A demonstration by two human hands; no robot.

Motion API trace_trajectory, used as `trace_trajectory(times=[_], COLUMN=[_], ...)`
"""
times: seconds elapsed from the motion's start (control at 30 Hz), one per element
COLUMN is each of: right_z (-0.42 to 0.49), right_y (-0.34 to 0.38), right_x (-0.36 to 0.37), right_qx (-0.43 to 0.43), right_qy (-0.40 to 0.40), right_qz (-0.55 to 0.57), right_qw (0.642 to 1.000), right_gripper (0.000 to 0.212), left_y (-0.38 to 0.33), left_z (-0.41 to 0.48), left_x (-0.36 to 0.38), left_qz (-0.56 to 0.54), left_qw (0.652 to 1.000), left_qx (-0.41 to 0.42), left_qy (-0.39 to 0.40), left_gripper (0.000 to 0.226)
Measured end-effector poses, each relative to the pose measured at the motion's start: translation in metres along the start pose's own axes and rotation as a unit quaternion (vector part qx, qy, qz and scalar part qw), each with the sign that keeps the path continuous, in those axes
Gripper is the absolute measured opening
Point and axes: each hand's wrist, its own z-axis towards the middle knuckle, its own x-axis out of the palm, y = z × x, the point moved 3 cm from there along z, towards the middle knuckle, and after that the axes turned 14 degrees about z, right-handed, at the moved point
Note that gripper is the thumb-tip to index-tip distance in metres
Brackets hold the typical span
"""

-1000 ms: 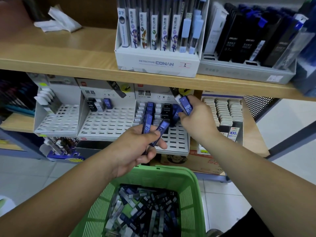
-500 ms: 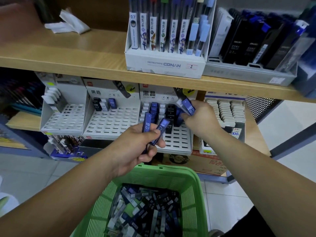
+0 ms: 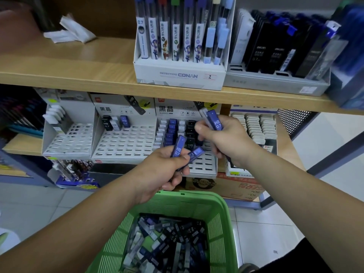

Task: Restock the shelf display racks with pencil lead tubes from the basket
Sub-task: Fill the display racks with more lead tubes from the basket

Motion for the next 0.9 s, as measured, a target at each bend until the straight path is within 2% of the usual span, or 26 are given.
trace_trajectory(times=[0.1, 0.17, 0.27, 0.37, 0.43, 0.53, 0.63, 0.73, 0.8, 0.9], right_z=[-0.016, -0.02, -0.021, -0.018, -0.016, -0.013, -0.008, -0.003, 0.0, 0.005], right_y=[0.005, 0.005, 0.004, 0.006, 0.008, 0.01, 0.012, 0.006, -0.001, -0.008], right_x=[0.005, 0.001, -0.009, -0.025, -0.037, -0.053, -0.053, -0.041, -0.032, -0.025], right_qx=[0.076, 0.087, 0.083, 0.079, 0.079, 0.025, -0.063, -0.093, -0.092, -0.088], right_qy=[0.116, 0.125, 0.107, 0.064, 0.03, -0.036, -0.058, -0.057, -0.062, -0.078], right_qz=[0.002, -0.029, -0.026, 0.027, 0.042, -0.065, -0.212, -0.248, -0.254, -0.281], right_qw=[0.99, 0.988, 0.99, 0.994, 0.996, 0.997, 0.974, 0.963, 0.961, 0.952], right_gripper=[0.012, 0.015, 0.013, 0.016, 0.017, 0.012, 0.01, 0.011, 0.012, 0.012], left_y=[-0.005, -0.007, -0.008, -0.002, 0.005, 0.008, 0.007, 0.006, 0.006, 0.007], left_z=[0.001, 0.002, 0.003, 0.005, 0.006, 0.005, 0.004, 0.006, 0.006, 0.006], left_x=[0.006, 0.011, 0.019, 0.02, 0.018, 0.016, 0.015, 0.012, 0.012, 0.011], left_qz=[0.022, 0.035, 0.055, 0.138, 0.15, 0.108, 0.103, 0.093, 0.071, 0.093], left_qw=[0.999, 0.998, 0.996, 0.989, 0.987, 0.991, 0.993, 0.994, 0.997, 0.996], left_qx=[0.011, 0.012, 0.015, 0.0, -0.036, -0.055, -0.041, -0.038, -0.032, -0.009], left_qy=[0.031, 0.055, 0.072, 0.055, 0.051, 0.049, 0.048, 0.033, 0.026, 0.012], left_gripper=[0.015, 0.016, 0.007, 0.013, 0.015, 0.017, 0.034, 0.032, 0.023, 0.008])
